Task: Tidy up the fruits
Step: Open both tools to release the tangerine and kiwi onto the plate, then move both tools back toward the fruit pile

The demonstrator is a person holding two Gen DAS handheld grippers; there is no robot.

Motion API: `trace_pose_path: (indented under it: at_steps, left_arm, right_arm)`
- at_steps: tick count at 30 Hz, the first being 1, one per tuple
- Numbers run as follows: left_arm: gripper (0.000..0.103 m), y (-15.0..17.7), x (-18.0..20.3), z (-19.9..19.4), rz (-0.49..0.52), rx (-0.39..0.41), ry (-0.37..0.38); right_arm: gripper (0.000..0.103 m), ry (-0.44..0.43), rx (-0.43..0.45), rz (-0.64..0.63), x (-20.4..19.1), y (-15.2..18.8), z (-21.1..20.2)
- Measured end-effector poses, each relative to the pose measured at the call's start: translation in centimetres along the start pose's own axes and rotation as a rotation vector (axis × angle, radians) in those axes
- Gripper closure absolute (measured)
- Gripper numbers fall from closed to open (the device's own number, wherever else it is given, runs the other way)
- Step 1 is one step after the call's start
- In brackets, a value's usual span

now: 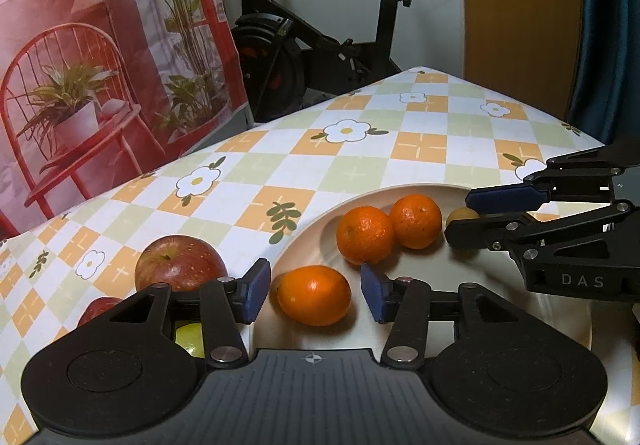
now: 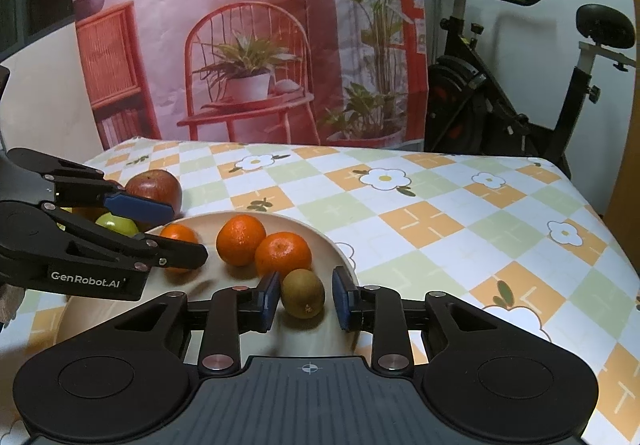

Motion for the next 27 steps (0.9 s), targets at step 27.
trace_pose_path:
  at_steps: [27]
  left_arm:
    - [0.050, 1.5, -6.5, -8.7, -0.277, 0.126, -0.065]
  right_arm:
    - [0.071, 0.056, 0.091, 0.070, 1.0, 0.2, -2.0]
Point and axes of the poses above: each gripper's, at about its wrist camera, not at the fingertips, and z roughly the way its jaws point, x to its right, y to its underside, the point moved 6 cm from there along z, roughly the way its jaws point, and after that the axes turned 12 degrees about -z, right-handed, at the moved point
